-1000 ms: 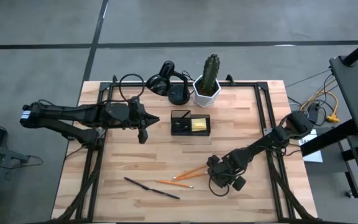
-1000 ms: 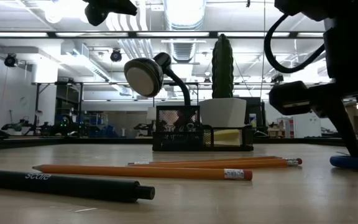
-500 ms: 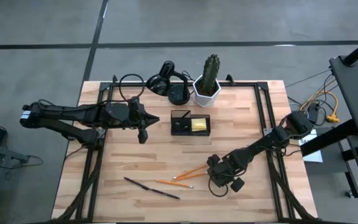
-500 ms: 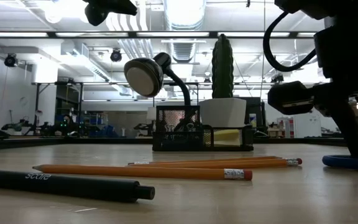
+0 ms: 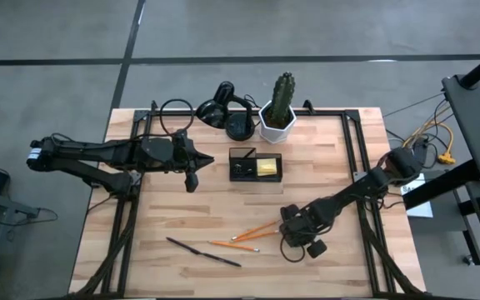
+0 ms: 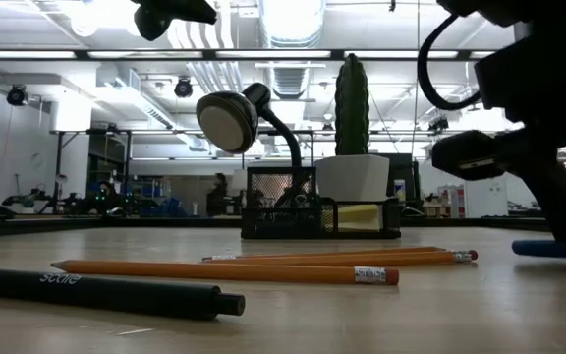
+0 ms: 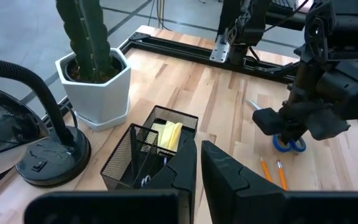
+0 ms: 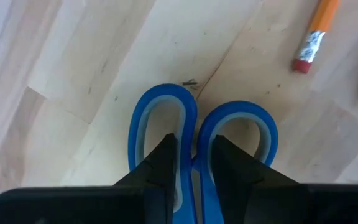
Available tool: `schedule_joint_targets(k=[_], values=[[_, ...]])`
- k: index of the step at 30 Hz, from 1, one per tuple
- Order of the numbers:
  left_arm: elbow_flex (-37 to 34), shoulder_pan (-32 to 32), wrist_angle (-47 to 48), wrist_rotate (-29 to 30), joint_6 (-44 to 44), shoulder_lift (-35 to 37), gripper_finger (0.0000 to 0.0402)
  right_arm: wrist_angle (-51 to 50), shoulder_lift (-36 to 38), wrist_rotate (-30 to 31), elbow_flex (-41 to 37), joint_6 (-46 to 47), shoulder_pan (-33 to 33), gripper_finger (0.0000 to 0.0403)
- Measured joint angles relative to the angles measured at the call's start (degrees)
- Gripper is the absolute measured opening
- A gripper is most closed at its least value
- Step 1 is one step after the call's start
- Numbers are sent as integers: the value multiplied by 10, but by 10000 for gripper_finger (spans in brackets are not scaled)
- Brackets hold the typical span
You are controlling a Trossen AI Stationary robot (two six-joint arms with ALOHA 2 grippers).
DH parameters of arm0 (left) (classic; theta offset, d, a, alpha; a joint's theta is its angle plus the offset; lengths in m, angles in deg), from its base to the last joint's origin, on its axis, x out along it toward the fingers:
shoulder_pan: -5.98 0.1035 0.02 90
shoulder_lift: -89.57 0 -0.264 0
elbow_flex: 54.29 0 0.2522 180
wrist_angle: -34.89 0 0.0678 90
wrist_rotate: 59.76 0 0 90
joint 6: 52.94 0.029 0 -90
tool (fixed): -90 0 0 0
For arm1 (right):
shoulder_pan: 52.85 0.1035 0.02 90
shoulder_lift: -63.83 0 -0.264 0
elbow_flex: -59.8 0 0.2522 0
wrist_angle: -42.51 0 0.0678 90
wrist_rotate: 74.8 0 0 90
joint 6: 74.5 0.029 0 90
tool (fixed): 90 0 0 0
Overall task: Pick and place office supplies into organizer
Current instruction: Put the blue scissors into the black desk organizer
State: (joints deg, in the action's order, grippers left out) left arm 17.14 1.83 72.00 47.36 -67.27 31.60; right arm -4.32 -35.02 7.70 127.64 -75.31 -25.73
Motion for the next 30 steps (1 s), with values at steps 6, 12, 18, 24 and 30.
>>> schedule_joint_targets(k=[6, 12, 18, 24, 30], values=[[0, 0, 0, 0, 0, 0, 8, 2, 16, 0, 4, 27, 0, 66], [0, 0, 0, 0, 0, 0, 8, 3, 45, 5, 9, 53, -10, 66], [0, 0, -1, 0, -1, 0, 8, 5, 91, 42, 9, 69, -38, 66], [0, 0, -1, 0, -2, 0, 8, 31, 133, 76, 9, 87, -80, 66], [0, 0, -2, 0, -2, 0, 8, 101, 162, 78, 9, 103, -123, 66]])
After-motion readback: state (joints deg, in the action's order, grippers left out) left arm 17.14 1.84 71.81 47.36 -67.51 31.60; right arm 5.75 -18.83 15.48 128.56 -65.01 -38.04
